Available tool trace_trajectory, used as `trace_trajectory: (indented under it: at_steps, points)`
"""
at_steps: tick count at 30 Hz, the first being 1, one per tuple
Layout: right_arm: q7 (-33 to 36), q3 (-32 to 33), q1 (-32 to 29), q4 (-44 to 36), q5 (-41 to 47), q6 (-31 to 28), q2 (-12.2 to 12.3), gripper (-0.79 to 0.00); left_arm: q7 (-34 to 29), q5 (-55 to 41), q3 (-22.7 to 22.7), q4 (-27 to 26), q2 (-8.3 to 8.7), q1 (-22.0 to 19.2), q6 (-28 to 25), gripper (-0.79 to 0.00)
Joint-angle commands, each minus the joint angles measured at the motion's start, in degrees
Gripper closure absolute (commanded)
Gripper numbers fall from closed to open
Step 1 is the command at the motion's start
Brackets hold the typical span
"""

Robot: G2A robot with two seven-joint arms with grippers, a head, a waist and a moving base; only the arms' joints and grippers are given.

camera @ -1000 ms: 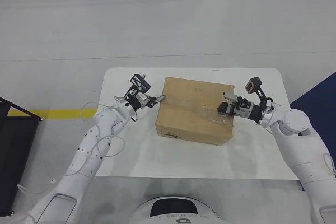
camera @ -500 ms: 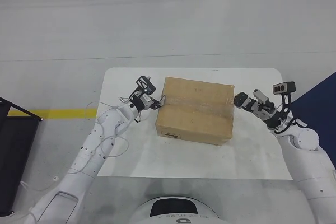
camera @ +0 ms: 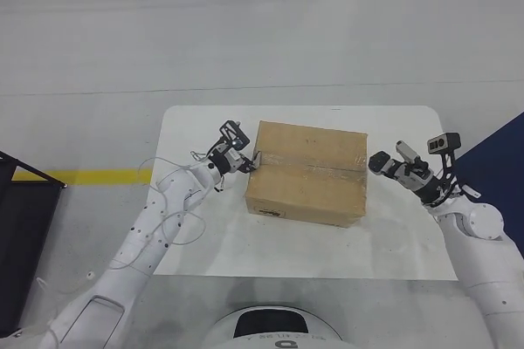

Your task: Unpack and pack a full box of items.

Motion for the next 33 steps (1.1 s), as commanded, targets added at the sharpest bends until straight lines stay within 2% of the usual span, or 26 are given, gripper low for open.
trace_trajectory:
  at_steps: [1,15,18,20,23,25,31,33]
  points:
    - [-0.2,0.4,-0.5,-0.4,0.3,-0.5,-0.1,-0.785,0.1,0.2,0.1,0.1,0.01,-0.1,-0.1,-0.785]
    - [-0.6,0.5,-1.2,-2.2,0.0,-0.4,-0.3,-0.785,0.8,2.1,0.0,-0.5,0.35,0.1,-0.5,-0.785]
    - [-3.1,1.8,-2.9,-2.6,-1.4,-0.1,-0.3,-0.785,0.8,2.1,0.0,-0.5,0.36,0.1,-0.6,-0.785]
    - [-6.7,3.6,-5.1,-2.4,-5.9,2.0,0.0,-0.785,0.8,2.1,0.0,-0.5,0.36,0.1,-0.6,-0.785]
    - [-6.6,6.9,-11.0,-2.8,-4.0,0.4,0.2,-0.785,0.8,2.1,0.0,-0.5,0.36,0.1,-0.6,-0.785]
    - [-7.4,8.5,-13.3,-3.1,-5.9,3.3,0.5,-0.785,0.8,2.1,0.0,-0.5,0.36,0.1,-0.6,-0.785]
    - [-6.0,8.6,-14.1,-6.7,-6.8,5.6,0.4,-0.785,0.8,2.1,0.0,-0.5,0.36,0.1,-0.6,-0.785]
    - [-5.4,8.1,-13.3,-6.7,-6.7,6.0,0.3,-0.711,0.8,2.1,0.0,-0.5,0.36,0.1,-0.6,-0.785]
